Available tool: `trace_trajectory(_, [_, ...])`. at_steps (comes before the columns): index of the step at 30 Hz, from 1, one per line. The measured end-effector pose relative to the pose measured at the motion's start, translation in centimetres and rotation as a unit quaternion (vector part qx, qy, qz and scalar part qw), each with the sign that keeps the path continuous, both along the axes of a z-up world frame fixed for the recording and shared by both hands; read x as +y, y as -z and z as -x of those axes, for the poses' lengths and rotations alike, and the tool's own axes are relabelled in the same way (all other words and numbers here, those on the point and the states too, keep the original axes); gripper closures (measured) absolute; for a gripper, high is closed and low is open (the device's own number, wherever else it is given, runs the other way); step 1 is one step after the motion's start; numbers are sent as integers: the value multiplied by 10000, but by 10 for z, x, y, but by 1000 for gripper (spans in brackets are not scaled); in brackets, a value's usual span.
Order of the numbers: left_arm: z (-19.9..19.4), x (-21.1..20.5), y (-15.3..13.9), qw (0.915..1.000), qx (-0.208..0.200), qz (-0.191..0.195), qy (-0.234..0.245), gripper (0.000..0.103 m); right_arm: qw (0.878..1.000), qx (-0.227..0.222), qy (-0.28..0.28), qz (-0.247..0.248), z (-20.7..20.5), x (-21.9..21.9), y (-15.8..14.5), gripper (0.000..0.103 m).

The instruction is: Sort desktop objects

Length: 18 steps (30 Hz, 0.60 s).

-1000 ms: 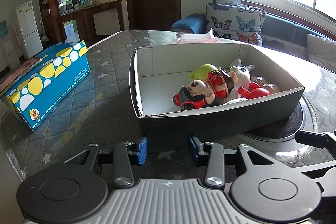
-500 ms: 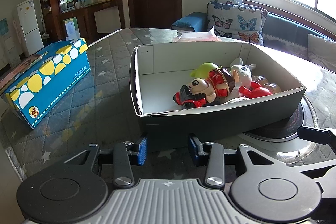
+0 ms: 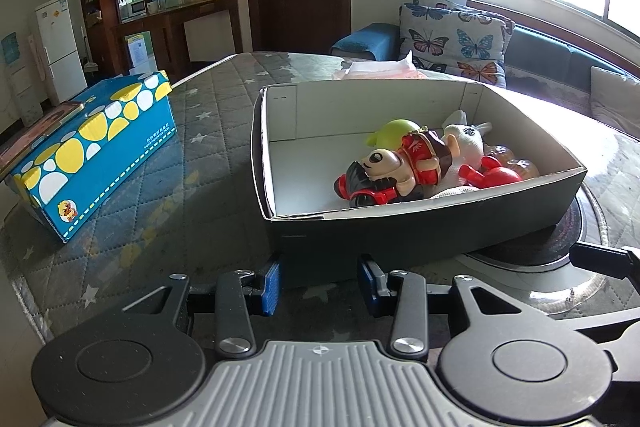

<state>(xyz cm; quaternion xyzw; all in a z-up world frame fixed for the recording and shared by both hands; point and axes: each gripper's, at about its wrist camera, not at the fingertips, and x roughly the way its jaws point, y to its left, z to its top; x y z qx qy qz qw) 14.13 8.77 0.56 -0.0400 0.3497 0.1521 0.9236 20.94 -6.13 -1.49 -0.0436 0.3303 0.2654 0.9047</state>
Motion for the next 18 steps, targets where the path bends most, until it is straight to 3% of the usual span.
trace_trajectory(18, [3,-1,-2,9999,-82,51,-55,65,9999,-42,17,-93,3,-1,-2,0])
